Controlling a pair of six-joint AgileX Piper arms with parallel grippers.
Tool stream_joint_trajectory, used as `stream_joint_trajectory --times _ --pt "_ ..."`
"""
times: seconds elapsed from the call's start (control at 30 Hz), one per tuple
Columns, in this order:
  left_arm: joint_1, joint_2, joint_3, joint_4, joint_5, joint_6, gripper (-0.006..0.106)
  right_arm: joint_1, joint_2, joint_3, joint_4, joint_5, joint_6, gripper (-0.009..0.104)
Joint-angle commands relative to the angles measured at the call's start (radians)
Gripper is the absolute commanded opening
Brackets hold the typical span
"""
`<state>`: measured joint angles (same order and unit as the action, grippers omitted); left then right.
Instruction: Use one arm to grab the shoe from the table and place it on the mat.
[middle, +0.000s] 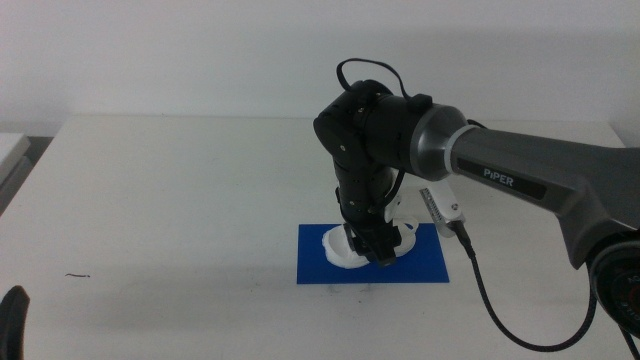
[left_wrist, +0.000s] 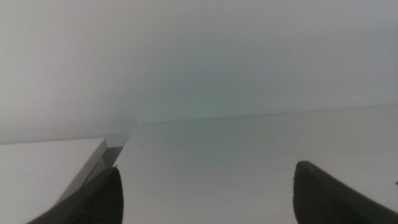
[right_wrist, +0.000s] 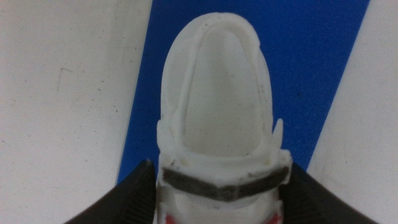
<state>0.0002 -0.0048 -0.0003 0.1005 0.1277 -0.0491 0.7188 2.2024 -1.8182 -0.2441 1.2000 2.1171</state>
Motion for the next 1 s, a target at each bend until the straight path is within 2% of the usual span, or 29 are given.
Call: stream_joint_trajectory --times 0.0,0.1,0.17,0.27,0.3,0.33,0.43,0.47,0.53,0.57,0.67,0.73,0.8,0.87,0.97 --pt "0.0 0.005 0.0 -0.004 -0.012 -0.001 0.094 -0.001 0.004 -0.007 -0.003 -0.009 0.023 0.002" --pt "0.0 0.005 0.0 -0.004 -0.012 -0.001 0.094 -0.001 0.009 -0.007 -0.003 -0.033 0.023 0.005" --pt "0.0 0.005 0.0 -0.004 -0.012 -0.001 0.094 -0.001 0.009 -0.007 -0.003 -0.044 0.023 0.01" --pt "0.0 0.005 0.0 -0.004 -0.012 -0.001 0.094 -0.001 0.009 -0.007 -0.003 -0.044 0.023 0.029" --pt "0.0 0.005 0.0 -0.004 -0.012 -0.001 0.094 -0.001 0.009 -0.007 -0.011 -0.038 0.023 0.056" --pt "0.0 0.005 0.0 -0.004 -0.012 -0.001 0.094 -0.001 0.009 -0.007 -0.011 -0.038 0.021 0.065" --pt "0.0 0.005 0.0 -0.004 -0.012 -0.001 0.094 -0.001 0.009 -0.007 -0.011 -0.038 -0.003 0.083" --pt "0.0 0.005 0.0 -0.004 -0.012 -0.001 0.094 -0.001 -0.005 -0.007 0.0 -0.038 -0.066 0.087" --pt "0.0 0.005 0.0 -0.004 -0.012 -0.001 0.094 -0.005 -0.038 -0.007 0.011 -0.035 -0.176 0.087" --pt "0.0 0.005 0.0 -0.004 -0.012 -0.001 0.094 -0.01 -0.062 -0.007 0.018 -0.027 -0.289 0.087" --pt "0.0 0.005 0.0 -0.004 -0.012 -0.001 0.094 -0.012 -0.146 -0.007 0.02 0.021 -0.809 0.087" --pt "0.0 0.005 0.0 -0.004 -0.012 -0.001 0.094 -0.011 -0.2 -0.007 0.02 0.021 -1.068 0.087" --pt "0.0 0.005 0.0 -0.004 -0.012 -0.001 0.094 -0.011 -0.236 -0.007 0.021 0.021 -1.181 0.087" --pt "0.0 0.005 0.0 -0.004 -0.012 -0.001 0.094 -0.011 -0.27 -0.007 0.016 0.021 -1.205 0.087" --pt "0.0 0.005 0.0 -0.004 -0.012 -0.001 0.094 -0.011 -0.322 -0.007 -0.034 0.021 -1.336 0.087"
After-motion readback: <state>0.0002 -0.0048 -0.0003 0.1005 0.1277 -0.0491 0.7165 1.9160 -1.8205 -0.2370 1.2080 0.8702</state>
